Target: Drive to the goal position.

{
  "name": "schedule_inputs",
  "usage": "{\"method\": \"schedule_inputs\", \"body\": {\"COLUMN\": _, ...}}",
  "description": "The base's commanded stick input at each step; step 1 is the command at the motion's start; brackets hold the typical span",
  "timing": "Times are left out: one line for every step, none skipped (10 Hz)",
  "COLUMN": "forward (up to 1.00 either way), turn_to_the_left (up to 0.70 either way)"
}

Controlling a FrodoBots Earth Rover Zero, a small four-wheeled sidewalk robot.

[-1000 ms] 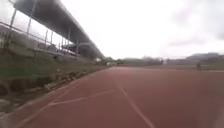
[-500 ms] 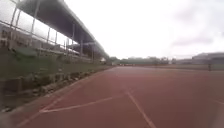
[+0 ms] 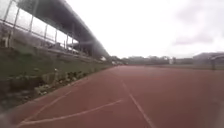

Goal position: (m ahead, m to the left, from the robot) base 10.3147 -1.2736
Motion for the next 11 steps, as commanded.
{"method": "schedule_inputs", "body": {"forward": 0.7, "turn_to_the_left": 0.01}}
{"method": "schedule_inputs", "body": {"forward": 0.7, "turn_to_the_left": 0.01}}
{"method": "schedule_inputs", "body": {"forward": 0.7, "turn_to_the_left": 0.01}}
{"method": "schedule_inputs", "body": {"forward": 0.7, "turn_to_the_left": 0.01}}
{"method": "schedule_inputs", "body": {"forward": 0.7, "turn_to_the_left": 0.01}}
{"method": "schedule_inputs", "body": {"forward": 0.7, "turn_to_the_left": 0.01}}
{"method": "schedule_inputs", "body": {"forward": 0.7, "turn_to_the_left": 0.01}}
{"method": "schedule_inputs", "body": {"forward": 0.7, "turn_to_the_left": 0.01}}
{"method": "schedule_inputs", "body": {"forward": 0.7, "turn_to_the_left": 0.01}}
{"method": "schedule_inputs", "body": {"forward": 0.7, "turn_to_the_left": 0.01}}
{"method": "schedule_inputs", "body": {"forward": 0.7, "turn_to_the_left": 0.01}}
